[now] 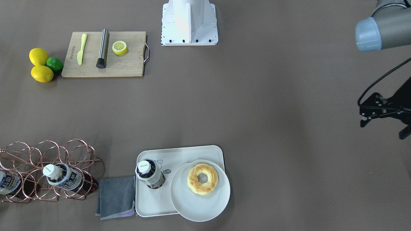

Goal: Place tea on tray

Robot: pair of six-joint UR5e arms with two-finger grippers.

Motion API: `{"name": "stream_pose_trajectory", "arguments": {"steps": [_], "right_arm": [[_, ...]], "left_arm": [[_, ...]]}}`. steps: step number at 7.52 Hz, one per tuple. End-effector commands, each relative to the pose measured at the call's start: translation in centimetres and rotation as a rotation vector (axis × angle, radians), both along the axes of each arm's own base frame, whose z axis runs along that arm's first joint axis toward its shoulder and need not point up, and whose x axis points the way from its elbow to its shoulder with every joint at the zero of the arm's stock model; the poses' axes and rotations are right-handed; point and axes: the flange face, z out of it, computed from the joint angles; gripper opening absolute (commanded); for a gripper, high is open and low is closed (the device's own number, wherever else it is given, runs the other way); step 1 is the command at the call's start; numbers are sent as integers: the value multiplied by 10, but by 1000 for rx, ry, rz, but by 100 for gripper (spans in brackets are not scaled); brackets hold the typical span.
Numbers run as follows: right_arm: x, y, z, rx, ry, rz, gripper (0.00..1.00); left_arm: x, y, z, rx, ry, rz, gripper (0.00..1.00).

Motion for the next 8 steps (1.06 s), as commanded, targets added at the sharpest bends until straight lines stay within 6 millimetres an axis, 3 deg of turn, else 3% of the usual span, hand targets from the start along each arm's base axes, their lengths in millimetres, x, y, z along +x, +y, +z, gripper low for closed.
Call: {"name": "stream_pose_trajectory", "arguments": {"steps": [1,2,4,6,7,8], "right_arm": [[7,2,6,-27,18,17,100],[10,3,11,-33,36,22,100],[10,9,15,-45,33,22,100],[10,12,17,-49,36,23,100],[11,12,16,-48,36,26,100],[14,11,13,-40,34,33,100]], "left_arm": [[-47,52,147,-139,-86,60,98],[-68,71,182,-191,-91,34,98],[-108,104,225,-253,-59,-11,98],[-144,138,259,-247,-10,29,98],[-153,154,276,-270,-11,25,98],[-160,159,278,-288,-13,7,98]]}}
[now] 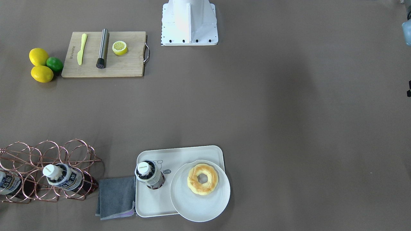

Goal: Place tea on tray

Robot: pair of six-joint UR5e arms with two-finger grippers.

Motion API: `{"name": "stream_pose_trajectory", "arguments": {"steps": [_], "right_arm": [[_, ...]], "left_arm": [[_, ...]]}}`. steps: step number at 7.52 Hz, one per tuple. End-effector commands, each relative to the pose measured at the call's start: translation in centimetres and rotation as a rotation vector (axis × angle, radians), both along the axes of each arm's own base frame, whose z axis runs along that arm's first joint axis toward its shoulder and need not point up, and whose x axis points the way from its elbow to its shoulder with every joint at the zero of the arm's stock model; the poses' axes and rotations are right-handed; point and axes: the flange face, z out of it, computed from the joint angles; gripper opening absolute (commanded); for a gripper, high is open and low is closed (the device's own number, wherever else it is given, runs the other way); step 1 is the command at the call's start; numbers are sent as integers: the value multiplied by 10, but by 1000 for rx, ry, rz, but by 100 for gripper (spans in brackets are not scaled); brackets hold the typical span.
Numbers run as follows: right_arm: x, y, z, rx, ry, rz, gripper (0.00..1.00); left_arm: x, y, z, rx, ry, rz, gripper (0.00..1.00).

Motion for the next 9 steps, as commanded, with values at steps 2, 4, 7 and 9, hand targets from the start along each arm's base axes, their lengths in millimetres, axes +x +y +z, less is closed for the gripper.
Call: {"name": "stream_pose_trajectory", "arguments": {"steps": [2,4,7,9], "right_arm": [[10,-5,-8,-10,-5,27,100],[11,-10,-28,-92,8,30,100],[12,-5,-42,-150,22,29,100],[14,-5,-43,-149,40,30,100]], "left_arm": [[-18,13,12,-21,-6,-20,98],[-14,16,20,-53,-5,-14,98],[-15,26,30,-88,-7,-17,98],[-15,25,30,-87,-7,-18,98]]}}
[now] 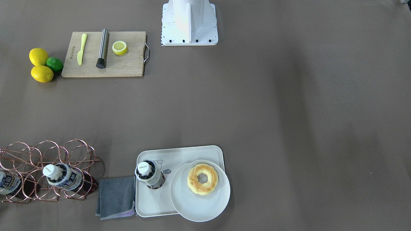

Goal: Place tea on tray

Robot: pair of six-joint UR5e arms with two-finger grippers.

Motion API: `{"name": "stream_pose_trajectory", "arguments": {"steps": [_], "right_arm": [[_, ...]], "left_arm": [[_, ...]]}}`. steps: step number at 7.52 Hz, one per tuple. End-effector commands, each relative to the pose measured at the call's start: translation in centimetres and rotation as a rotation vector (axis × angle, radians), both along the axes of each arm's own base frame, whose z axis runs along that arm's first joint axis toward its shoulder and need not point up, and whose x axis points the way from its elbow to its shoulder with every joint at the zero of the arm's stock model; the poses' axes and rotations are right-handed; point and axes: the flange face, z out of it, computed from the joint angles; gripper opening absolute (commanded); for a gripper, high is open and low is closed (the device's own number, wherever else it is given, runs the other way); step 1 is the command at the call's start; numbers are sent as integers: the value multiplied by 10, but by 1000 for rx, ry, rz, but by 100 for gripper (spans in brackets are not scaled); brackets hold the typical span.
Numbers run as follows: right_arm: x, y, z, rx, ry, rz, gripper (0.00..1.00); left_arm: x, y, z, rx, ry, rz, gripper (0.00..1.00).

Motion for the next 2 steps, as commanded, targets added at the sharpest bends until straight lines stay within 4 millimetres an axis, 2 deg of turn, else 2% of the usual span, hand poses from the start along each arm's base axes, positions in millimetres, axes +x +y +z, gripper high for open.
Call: {"name": "stream_pose_trajectory", "arguments": {"steps": [1,2], "right_arm": [[1,1,-2,-8,12,0,100],[1,1,-2,-8,12,0,100]], "left_arm": [[0,-1,0,-1,0,-1,98],[0,0,3,-4,0,0,98]]}}
